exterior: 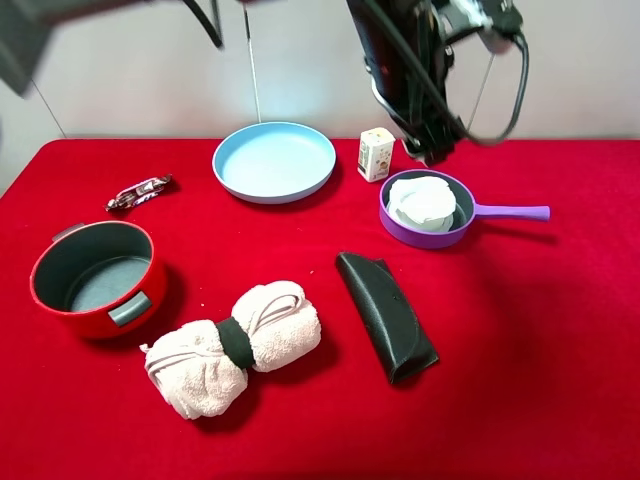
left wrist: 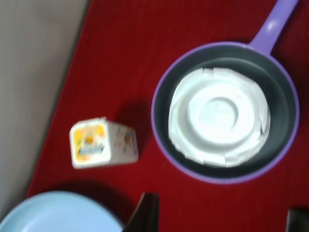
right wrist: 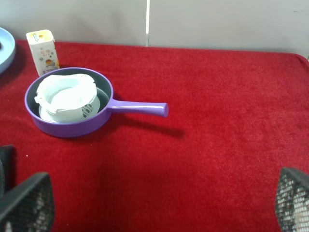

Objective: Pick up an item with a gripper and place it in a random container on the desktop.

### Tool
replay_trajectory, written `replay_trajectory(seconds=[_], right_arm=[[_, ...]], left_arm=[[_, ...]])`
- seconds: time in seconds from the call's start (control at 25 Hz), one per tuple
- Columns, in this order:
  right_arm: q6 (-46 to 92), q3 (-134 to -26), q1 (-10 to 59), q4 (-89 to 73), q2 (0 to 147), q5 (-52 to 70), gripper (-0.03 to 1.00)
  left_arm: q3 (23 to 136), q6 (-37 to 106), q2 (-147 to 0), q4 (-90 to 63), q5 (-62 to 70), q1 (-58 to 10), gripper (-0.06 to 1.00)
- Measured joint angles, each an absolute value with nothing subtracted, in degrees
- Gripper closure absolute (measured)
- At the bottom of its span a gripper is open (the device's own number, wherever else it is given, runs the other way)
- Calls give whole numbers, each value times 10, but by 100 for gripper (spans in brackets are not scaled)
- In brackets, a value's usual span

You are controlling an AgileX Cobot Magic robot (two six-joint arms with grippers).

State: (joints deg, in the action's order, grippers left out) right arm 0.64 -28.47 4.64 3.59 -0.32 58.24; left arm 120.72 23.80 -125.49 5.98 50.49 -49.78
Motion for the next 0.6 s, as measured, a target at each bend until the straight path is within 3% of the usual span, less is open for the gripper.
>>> replay_trajectory(seconds=[0.28,0.6], right_arm=[[6,-285,46,36,-3,582,27],[6,-285,46,36,-3,582,27]], left_arm=[[1207,219,-1206,33,567,-487,-3],[1207,168,-1151,29,645,-485,-5]])
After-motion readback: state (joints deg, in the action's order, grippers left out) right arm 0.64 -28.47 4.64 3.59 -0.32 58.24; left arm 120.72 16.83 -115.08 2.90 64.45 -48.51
